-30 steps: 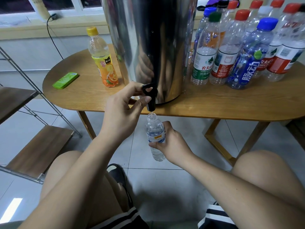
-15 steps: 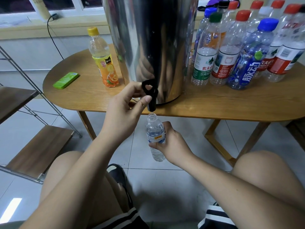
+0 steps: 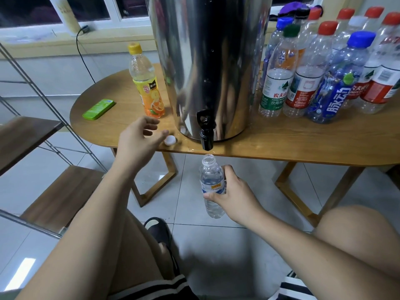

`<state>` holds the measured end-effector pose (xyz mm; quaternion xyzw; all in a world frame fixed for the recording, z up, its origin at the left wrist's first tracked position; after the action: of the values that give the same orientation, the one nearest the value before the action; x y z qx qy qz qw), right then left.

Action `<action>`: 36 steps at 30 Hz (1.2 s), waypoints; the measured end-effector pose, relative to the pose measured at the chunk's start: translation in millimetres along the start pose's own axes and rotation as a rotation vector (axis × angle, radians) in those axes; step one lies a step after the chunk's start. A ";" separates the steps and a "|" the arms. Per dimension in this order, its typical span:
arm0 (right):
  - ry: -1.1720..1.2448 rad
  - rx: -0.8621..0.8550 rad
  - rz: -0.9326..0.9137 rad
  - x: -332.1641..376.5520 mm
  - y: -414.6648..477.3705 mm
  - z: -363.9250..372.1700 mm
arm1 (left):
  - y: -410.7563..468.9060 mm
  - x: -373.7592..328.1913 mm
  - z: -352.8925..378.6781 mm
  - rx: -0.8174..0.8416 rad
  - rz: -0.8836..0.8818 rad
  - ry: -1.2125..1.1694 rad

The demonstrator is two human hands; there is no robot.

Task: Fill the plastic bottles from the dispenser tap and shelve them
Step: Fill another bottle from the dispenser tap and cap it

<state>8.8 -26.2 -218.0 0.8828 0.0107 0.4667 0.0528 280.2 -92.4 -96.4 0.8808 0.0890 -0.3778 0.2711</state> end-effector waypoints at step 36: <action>-0.127 0.100 -0.074 12.5 -33.2 -15.5 | -104.9 -70.9 31.5 0.328 0.227 -0.223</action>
<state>4.1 9.0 -202.4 0.9112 0.0631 0.4062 0.0264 173.3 -18.3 -106.7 0.8702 -0.1039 -0.4493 0.1733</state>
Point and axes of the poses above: each hand's wrist, its own y-axis towards the middle knuckle, its own z-axis out of the palm, x = y × z, the point moved 10 cm from there along y, towards the middle knuckle, and after that the axes turned 14 degrees about -x, right-handed, at the moved point
